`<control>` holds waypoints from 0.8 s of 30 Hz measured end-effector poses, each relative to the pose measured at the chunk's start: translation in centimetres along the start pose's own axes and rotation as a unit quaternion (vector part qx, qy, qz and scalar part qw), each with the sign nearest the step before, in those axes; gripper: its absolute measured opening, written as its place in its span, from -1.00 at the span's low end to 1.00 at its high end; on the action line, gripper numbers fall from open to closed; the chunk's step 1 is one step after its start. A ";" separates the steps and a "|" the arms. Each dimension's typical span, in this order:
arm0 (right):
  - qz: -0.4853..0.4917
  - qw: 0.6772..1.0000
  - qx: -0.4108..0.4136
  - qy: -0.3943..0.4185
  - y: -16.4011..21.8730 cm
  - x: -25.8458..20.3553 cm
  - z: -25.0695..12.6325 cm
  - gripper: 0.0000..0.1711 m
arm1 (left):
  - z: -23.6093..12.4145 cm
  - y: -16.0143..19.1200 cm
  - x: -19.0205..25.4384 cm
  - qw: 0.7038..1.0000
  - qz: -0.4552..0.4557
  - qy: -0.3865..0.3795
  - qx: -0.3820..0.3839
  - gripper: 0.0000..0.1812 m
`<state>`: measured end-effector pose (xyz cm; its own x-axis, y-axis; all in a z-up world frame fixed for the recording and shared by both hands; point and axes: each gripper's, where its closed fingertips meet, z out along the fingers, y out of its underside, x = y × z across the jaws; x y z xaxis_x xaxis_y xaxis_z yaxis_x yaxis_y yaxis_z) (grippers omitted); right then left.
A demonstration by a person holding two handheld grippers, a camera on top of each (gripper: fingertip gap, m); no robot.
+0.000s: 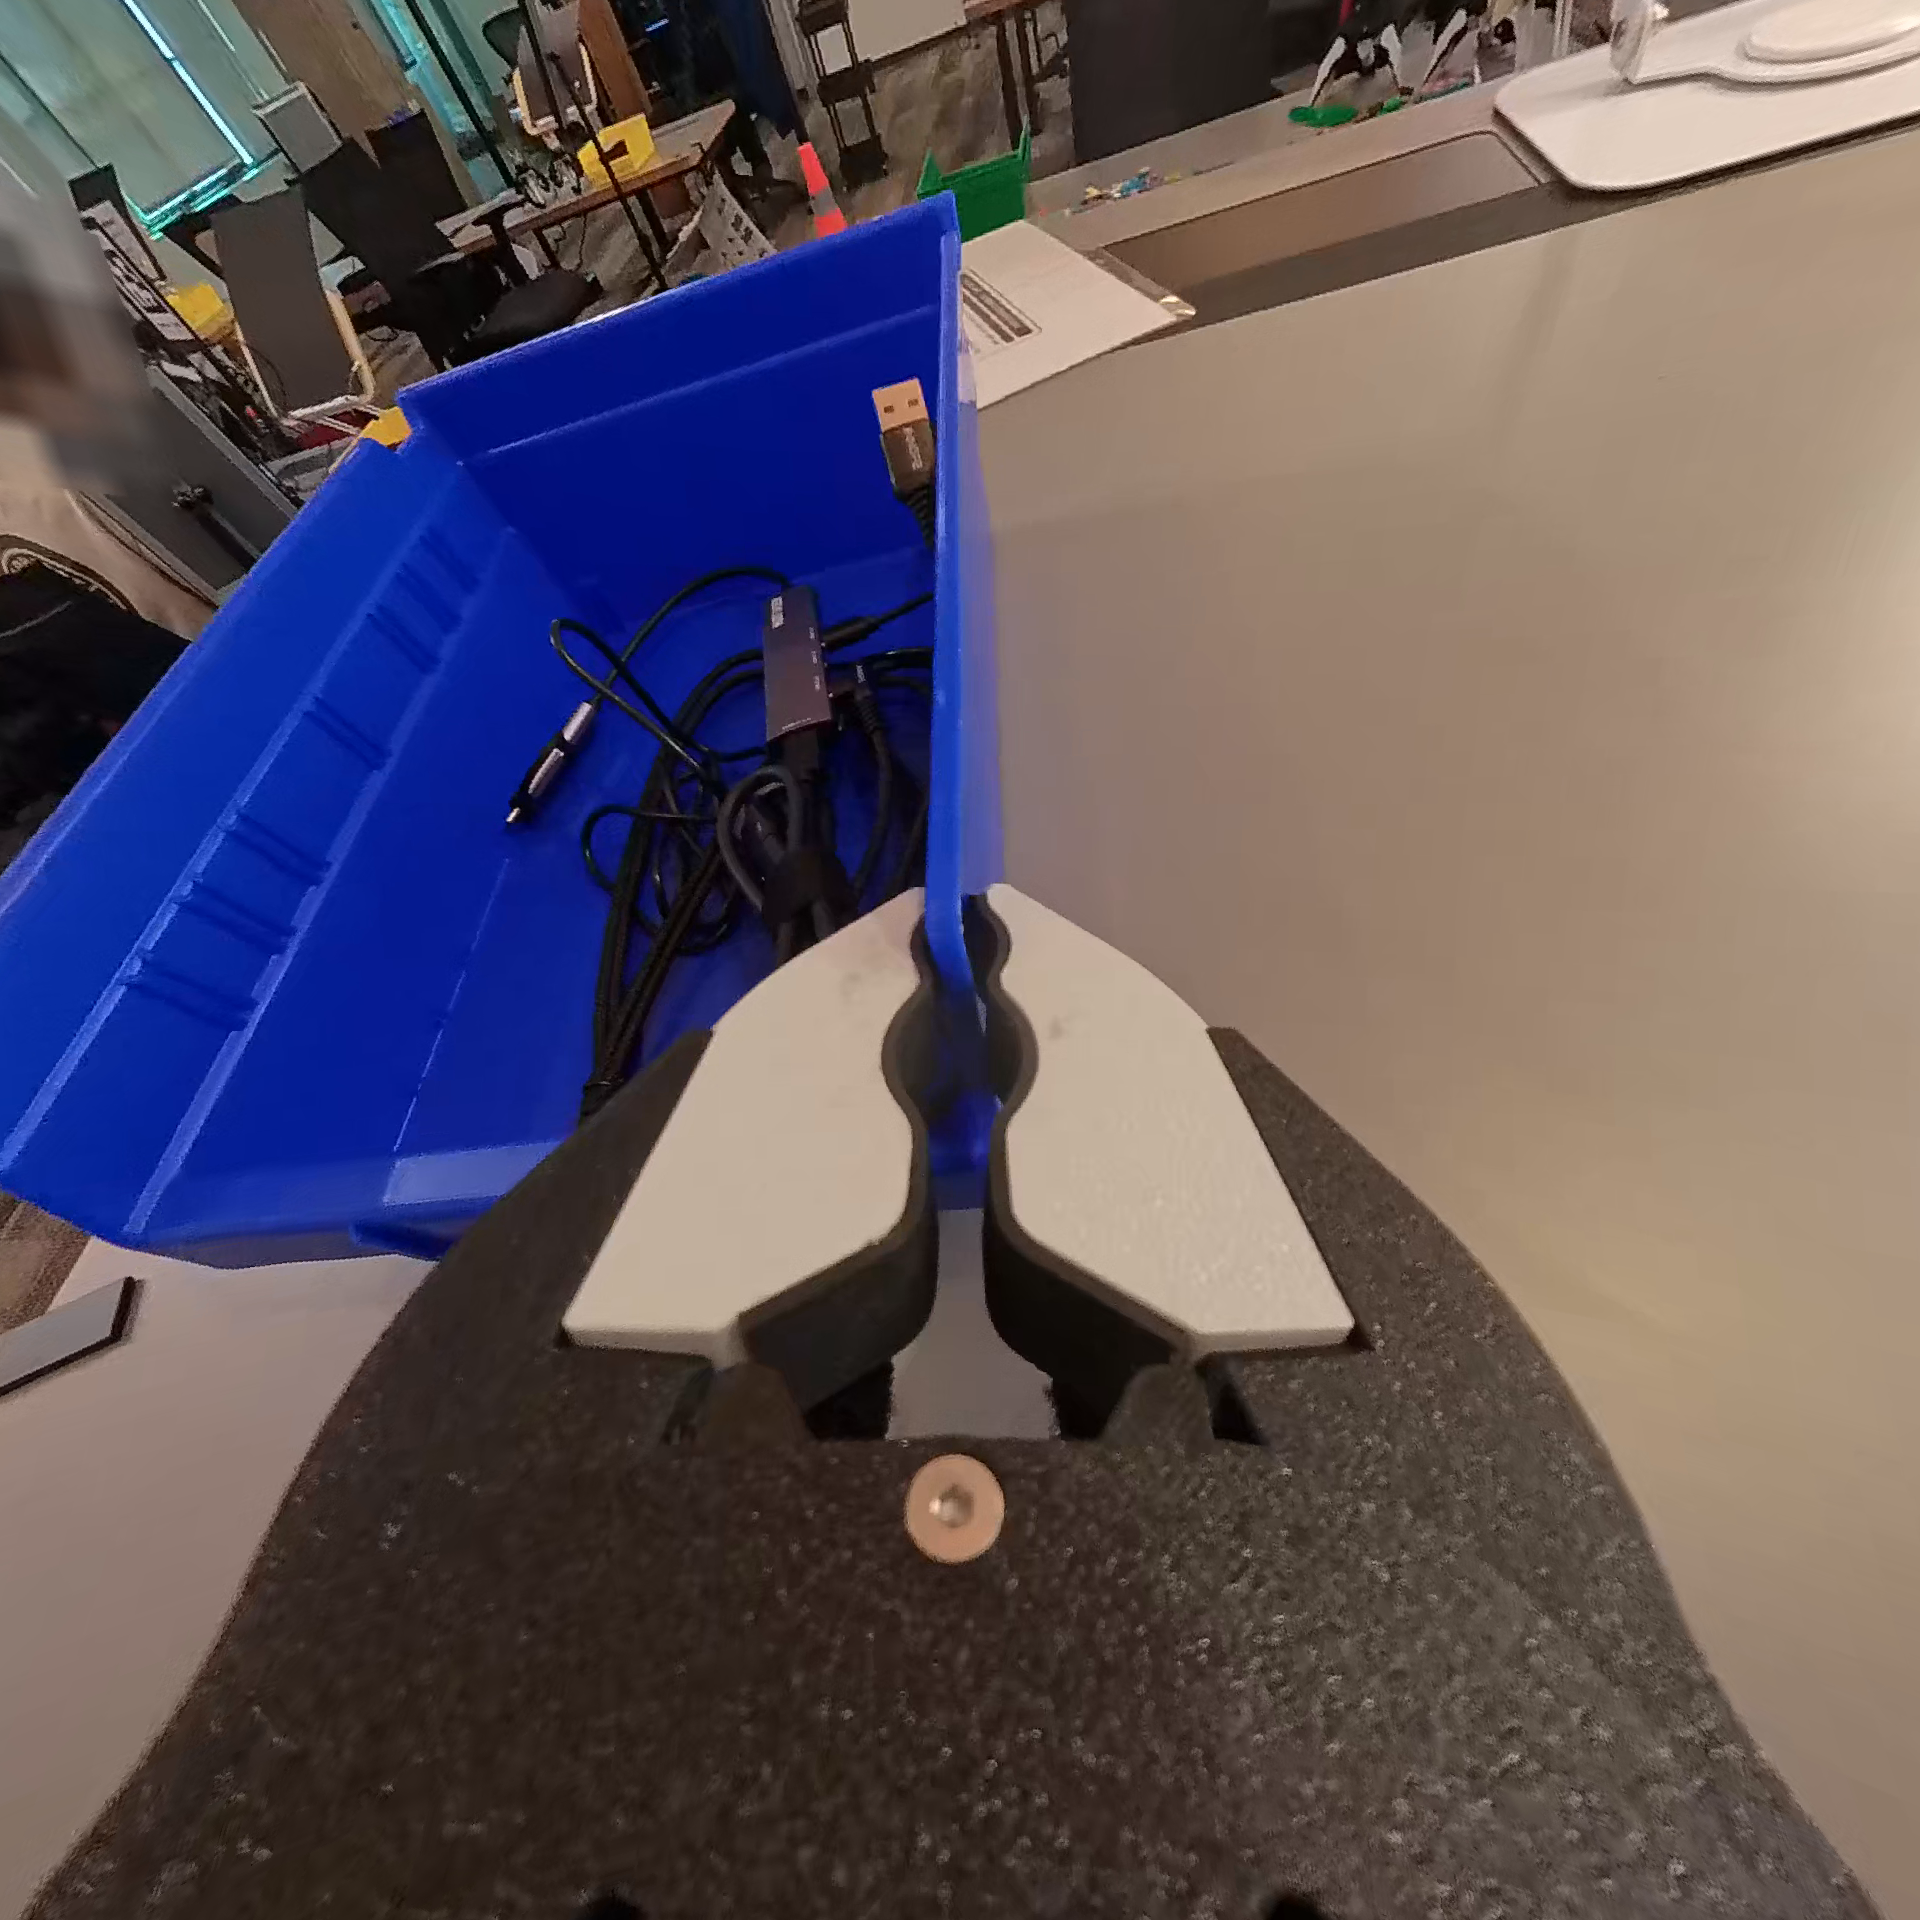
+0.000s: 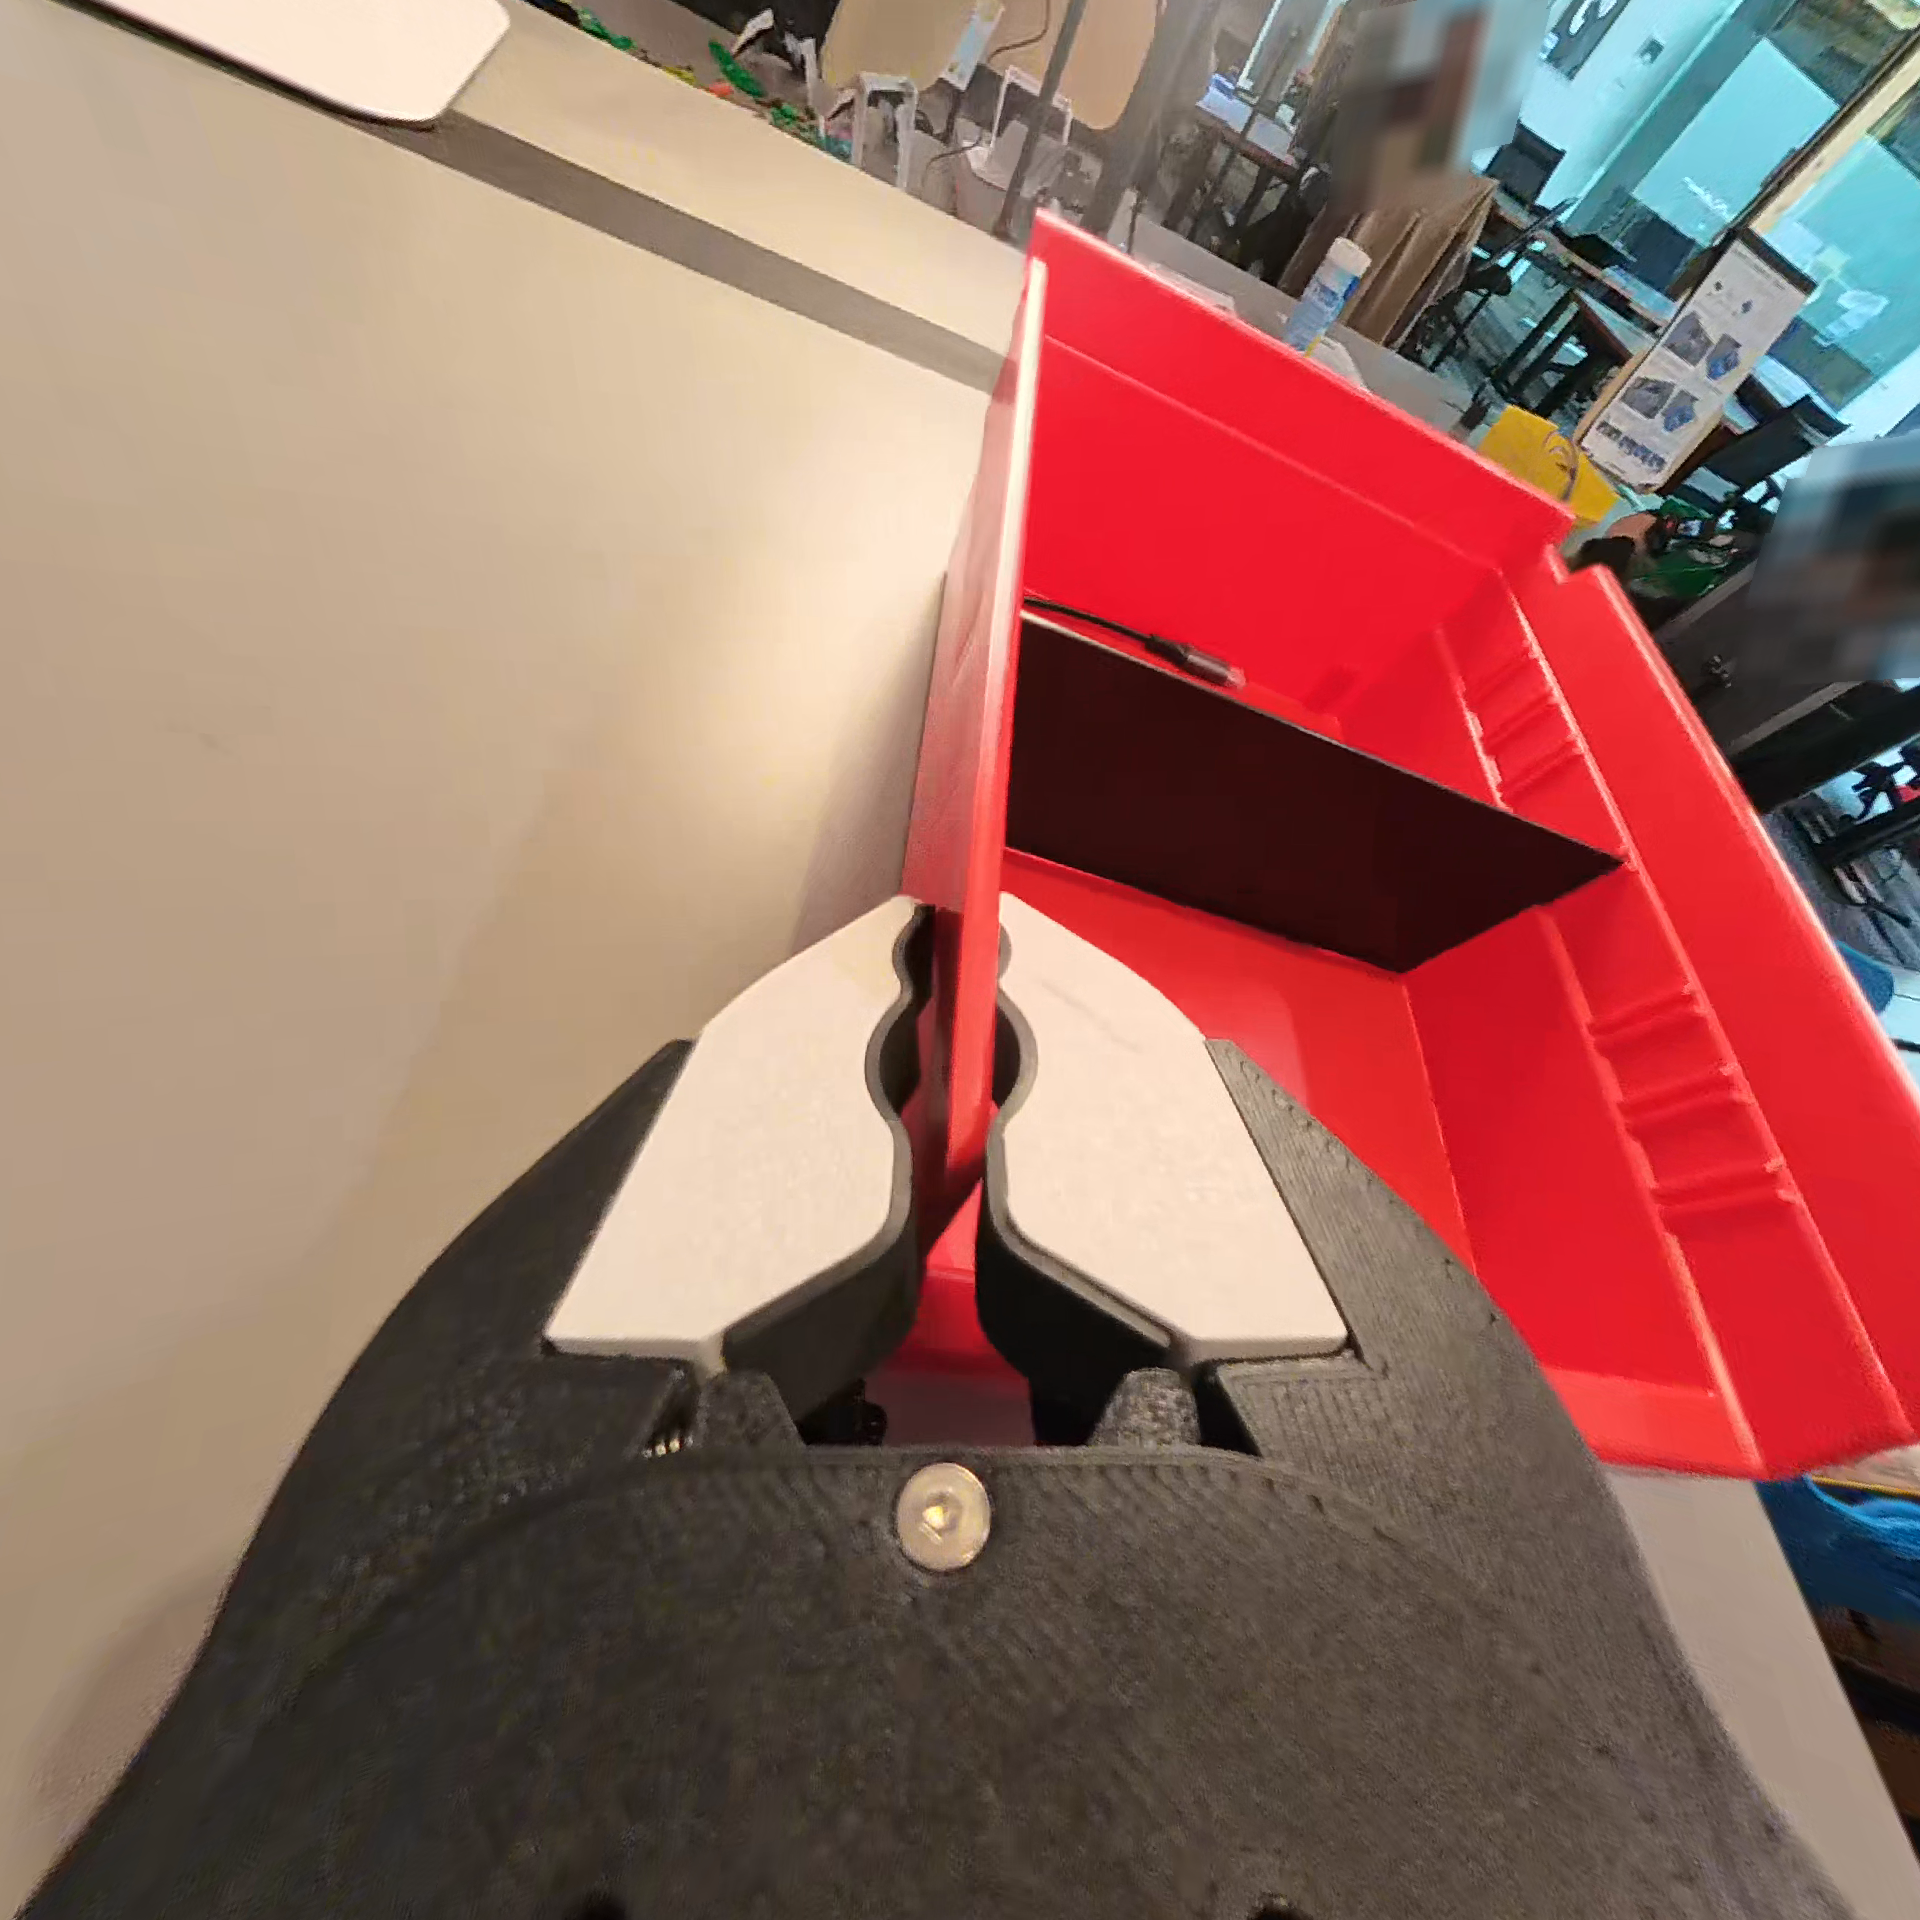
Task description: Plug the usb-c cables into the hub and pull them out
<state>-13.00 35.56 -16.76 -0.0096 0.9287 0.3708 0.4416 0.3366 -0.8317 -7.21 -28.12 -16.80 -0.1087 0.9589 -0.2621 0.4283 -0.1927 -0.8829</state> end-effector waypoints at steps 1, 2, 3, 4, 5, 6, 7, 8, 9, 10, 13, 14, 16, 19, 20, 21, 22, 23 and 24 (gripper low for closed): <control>-0.003 1.000 0.003 0.006 -0.2 0.3 0.6 -0.93 | 0.2 -0.1 -0.1 1.000 -0.001 -0.001 0.002 -0.96; -0.004 1.000 0.006 0.014 -0.3 0.6 1.2 -0.93 | 0.4 -0.1 -0.2 1.000 -0.001 -0.002 0.003 -0.97; -0.007 1.000 0.012 0.017 -0.5 1.0 1.7 -0.93 | 0.6 -0.2 -0.3 1.000 0.003 -0.003 0.004 -0.96; -0.008 1.000 0.019 0.014 -0.6 1.2 2.2 -0.93 | 0.9 -0.3 -0.4 1.000 0.007 -0.003 0.005 -0.96; -0.010 1.000 0.025 0.005 -0.7 1.4 2.5 -0.92 | 1.0 -0.3 -0.5 1.000 0.010 -0.001 0.005 -0.96; -0.011 1.000 0.028 -0.005 -0.7 1.5 2.7 -0.92 | 1.2 -0.4 -0.6 1.000 0.012 0.002 0.005 -0.96; -0.011 0.999 0.028 -0.014 -0.6 1.7 2.7 -0.92 | 1.3 -0.4 -0.8 1.000 0.015 0.005 0.006 -0.96; -0.010 0.999 0.028 -0.022 -0.5 1.8 2.6 -0.92 | 1.4 -0.4 -1.0 1.000 0.016 0.007 0.006 -0.96; -0.010 0.999 0.029 -0.025 -0.4 2.0 2.5 -0.92 | 1.5 -0.3 -1.2 1.000 0.014 0.009 0.006 -0.96; -0.014 0.999 0.032 -0.027 -0.3 2.1 2.4 -0.92 | 1.6 -0.3 -1.4 1.000 0.013 0.012 0.006 -0.96; -0.030 0.998 0.046 -0.036 -0.2 2.5 2.5 -0.92 | 2.1 -0.3 -2.0 1.000 0.020 0.022 0.008 -0.96; -0.032 0.998 0.048 -0.038 -0.2 2.7 2.6 -0.92 | 2.3 -0.4 -2.1 0.999 0.021 0.025 0.008 -0.96; -0.034 0.997 0.052 -0.049 -0.1 3.1 2.9 -0.92 | 2.7 -0.5 -2.5 0.999 0.026 0.033 0.010 -0.96; -0.047 0.995 0.056 -0.068 0.1 3.6 2.8 -0.92 | 3.0 -0.5 -3.0 0.999 0.026 0.042 0.007 -0.96; -0.046 0.995 0.054 -0.072 0.3 3.8 2.5 -0.91 | 3.0 -0.4 -3.1 0.999 0.022 0.045 0.006 -0.97; -0.043 0.995 0.052 -0.075 0.5 4.1 2.1 -0.88 | 2.9 -0.4 -3.1 0.999 0.016 0.046 0.006 -0.97; -0.042 0.994 0.057 -0.082 0.4 4.1 1.5 -0.80 | 2.6 -0.4 -3.0 0.999 0.008 0.049 0.007 -0.92; -0.043 0.993 0.064 -0.090 0.3 4.1 0.6 -0.72 | 2.2 -0.7 -2.8 0.998 -0.004 0.057 0.016 -0.80; -0.047 0.992 0.071 -0.091 0.1 4.2 -0.3 -0.67 | 1.7 -1.2 -2.5 0.997 -0.018 0.068 0.028 -0.71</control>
<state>-12.70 39.46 -15.12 -0.2120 0.9009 0.3788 0.3008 0.4289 -0.8518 -8.97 -30.65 -15.79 0.0011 0.9840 -0.1779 0.3749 -0.1653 -0.9122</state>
